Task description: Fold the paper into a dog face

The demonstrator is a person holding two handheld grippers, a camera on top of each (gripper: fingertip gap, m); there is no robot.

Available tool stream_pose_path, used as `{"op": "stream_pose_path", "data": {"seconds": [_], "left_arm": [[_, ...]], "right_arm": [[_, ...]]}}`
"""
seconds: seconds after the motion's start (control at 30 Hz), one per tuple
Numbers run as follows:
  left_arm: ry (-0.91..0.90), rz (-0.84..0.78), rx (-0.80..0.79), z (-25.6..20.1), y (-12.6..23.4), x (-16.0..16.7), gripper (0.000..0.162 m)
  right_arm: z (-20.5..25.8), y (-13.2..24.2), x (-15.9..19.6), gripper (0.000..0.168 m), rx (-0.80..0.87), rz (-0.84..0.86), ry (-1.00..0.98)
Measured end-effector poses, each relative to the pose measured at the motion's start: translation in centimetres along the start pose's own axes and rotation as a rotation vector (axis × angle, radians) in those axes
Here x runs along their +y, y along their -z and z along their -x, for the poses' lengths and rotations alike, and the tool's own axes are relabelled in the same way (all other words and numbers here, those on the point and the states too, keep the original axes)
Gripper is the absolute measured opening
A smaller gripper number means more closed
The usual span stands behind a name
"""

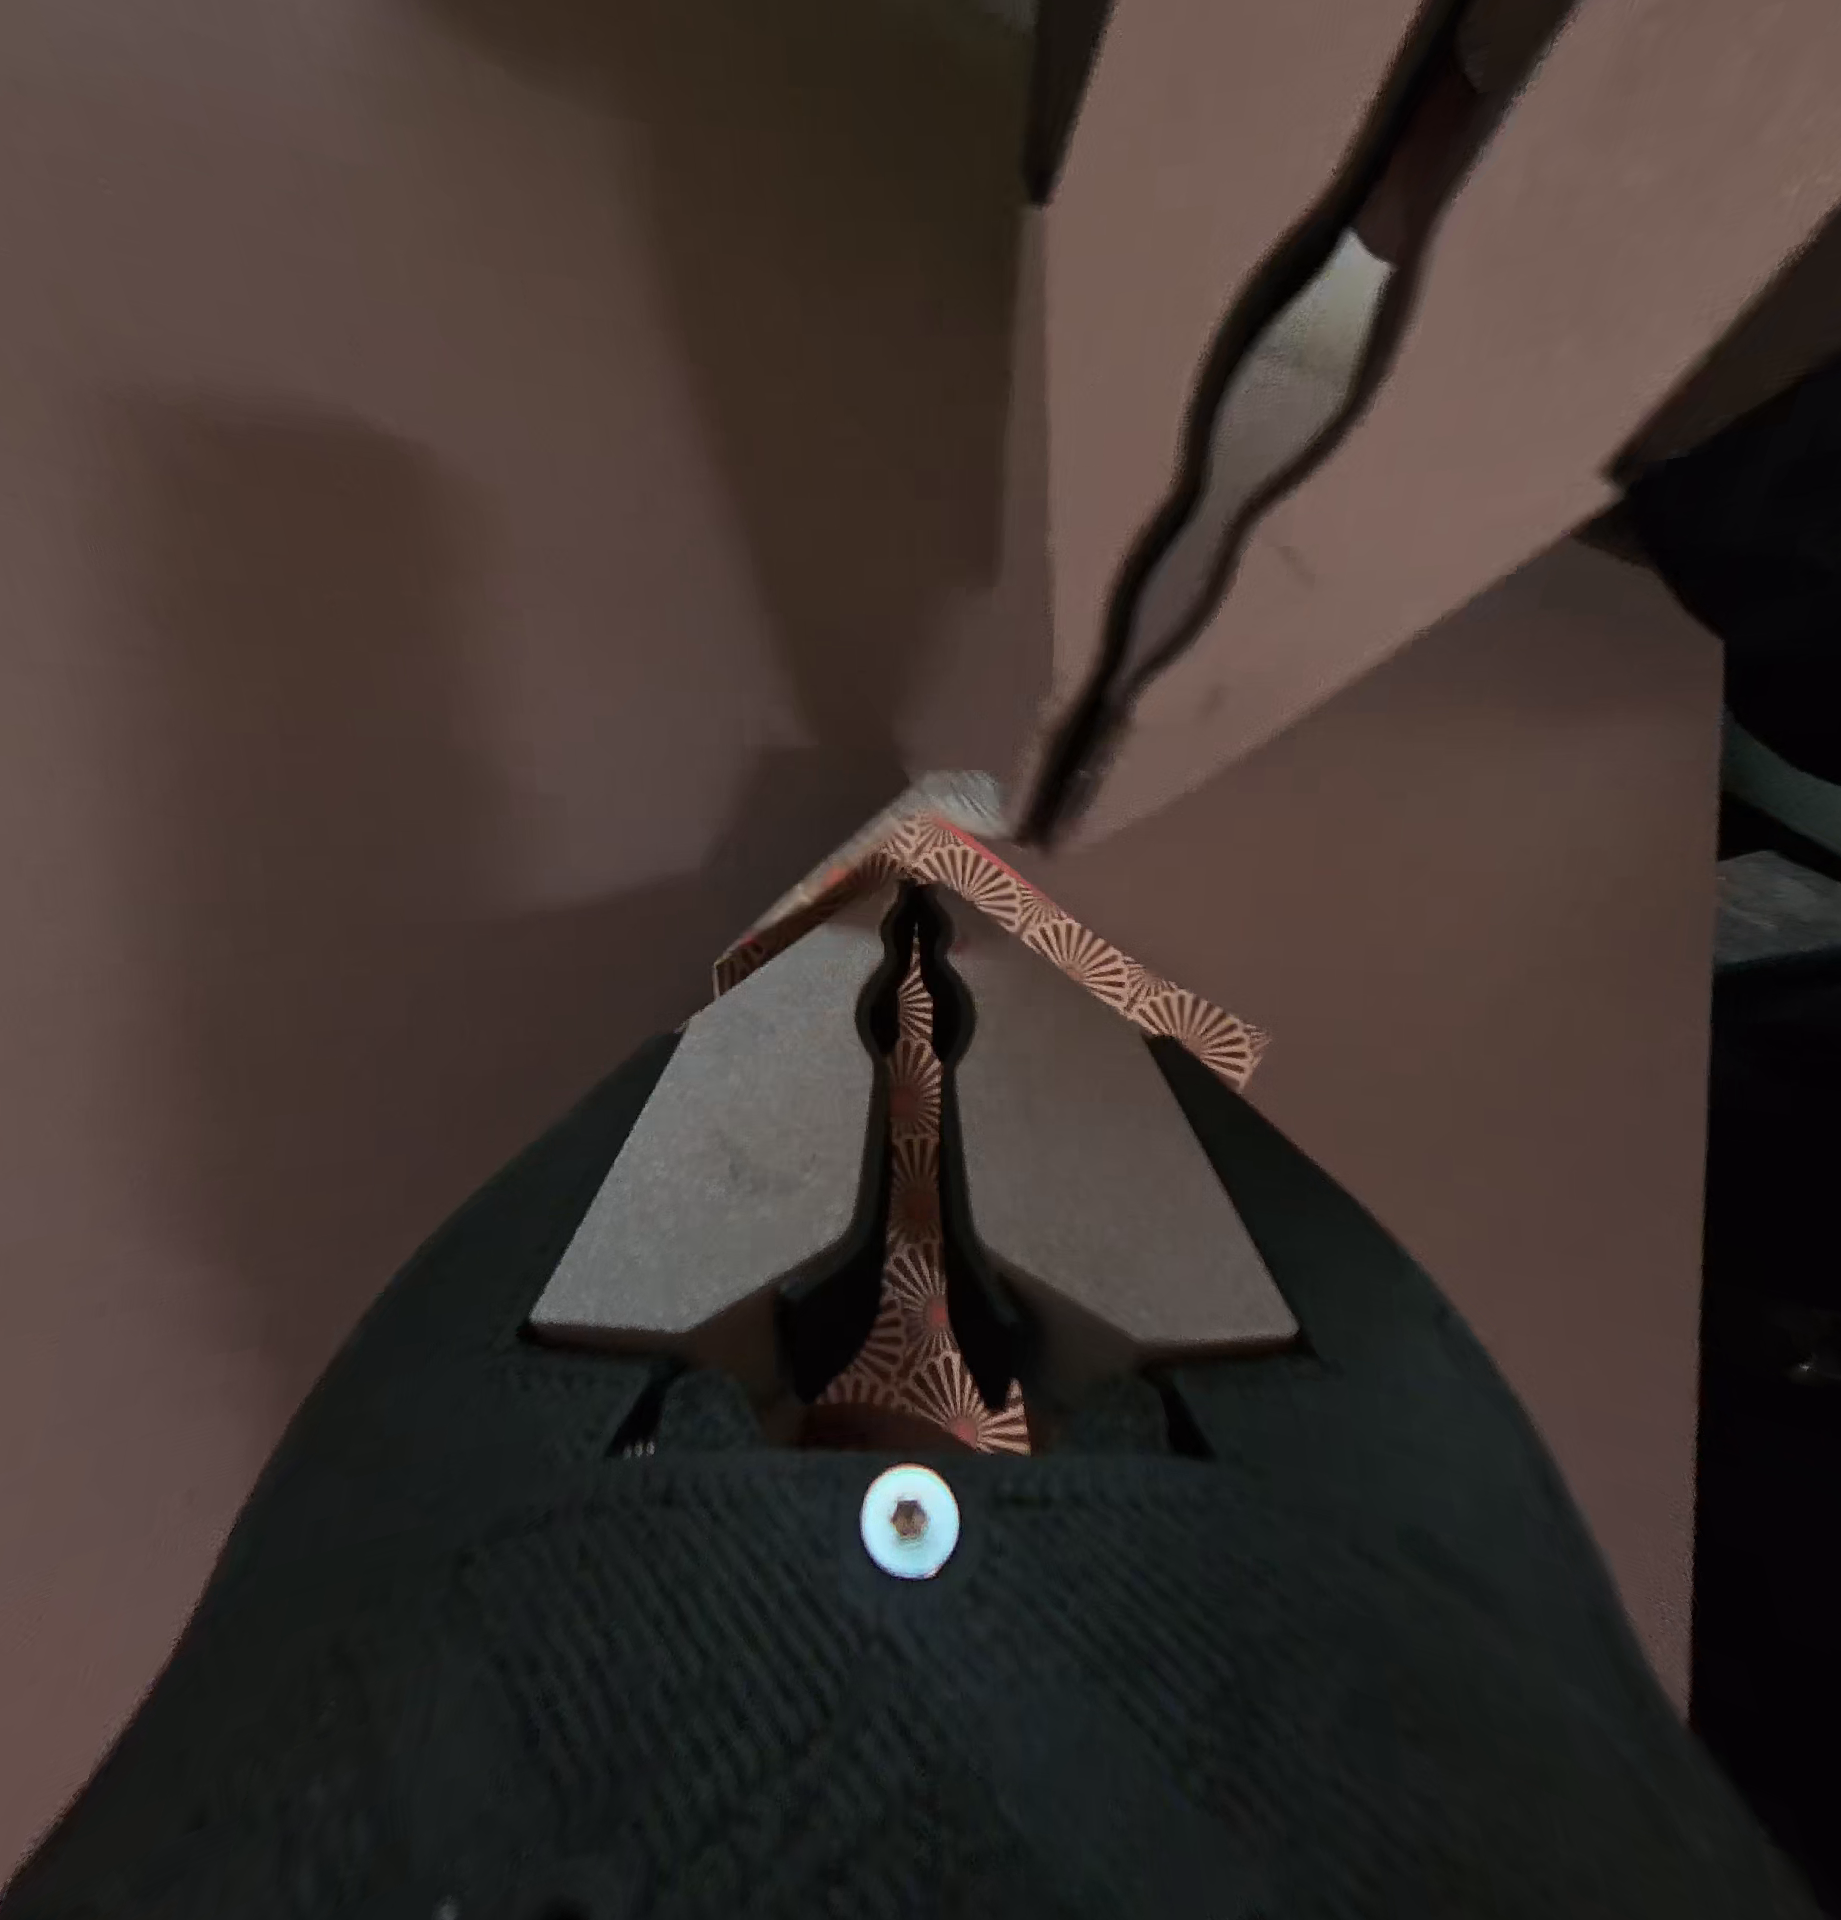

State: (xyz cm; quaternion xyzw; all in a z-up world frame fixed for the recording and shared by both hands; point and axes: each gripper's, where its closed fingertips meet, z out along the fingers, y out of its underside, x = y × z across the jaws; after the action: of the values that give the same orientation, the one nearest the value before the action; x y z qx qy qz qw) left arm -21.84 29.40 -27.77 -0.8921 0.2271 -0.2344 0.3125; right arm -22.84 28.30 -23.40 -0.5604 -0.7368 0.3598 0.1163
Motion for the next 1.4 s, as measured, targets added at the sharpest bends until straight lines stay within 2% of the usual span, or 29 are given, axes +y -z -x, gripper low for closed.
{"op": "stream_pose_path", "data": {"seconds": [0.07, 0.47, 0.63, 0.77, 0.97, 1.17, 1.4], "left_arm": [[0.015, -0.019, 0.011, 0.1, 0.1, 0.0, 0.0], [0.024, -0.061, 0.014, -0.1, 0.0, 0.0, 0.0], [-0.015, -0.034, -0.008, -0.1, 0.7, 0.6, 0.0], [0.021, -0.062, 0.025, -0.4, 1.6, 0.6, 0.001], [0.004, -0.014, -0.119, 1.2, 2.1, 1.8, 0.0], [0.049, -0.057, -0.038, 0.2, 1.2, 1.2, 0.0], [0.066, -0.059, -0.028, 0.4, 1.6, 1.4, 0.0]], "right_arm": [[1.0, 0.1, -0.4, 0.0, -0.071, -0.023, -0.017], [1.3, -1.3, 1.6, 0.0, -0.154, 0.069, -0.08], [0.8, -2.2, 3.1, 0.0, -0.147, 0.143, -0.113], [0.5, -2.5, 3.4, 0.0, -0.159, 0.153, -0.138], [0.8, -2.7, 3.1, 0.0, -0.164, 0.144, -0.127], [1.8, -3.3, 2.9, 0.0, -0.211, 0.146, -0.12], [2.2, -3.0, 3.5, 0.0, -0.283, 0.162, -0.179]]}}
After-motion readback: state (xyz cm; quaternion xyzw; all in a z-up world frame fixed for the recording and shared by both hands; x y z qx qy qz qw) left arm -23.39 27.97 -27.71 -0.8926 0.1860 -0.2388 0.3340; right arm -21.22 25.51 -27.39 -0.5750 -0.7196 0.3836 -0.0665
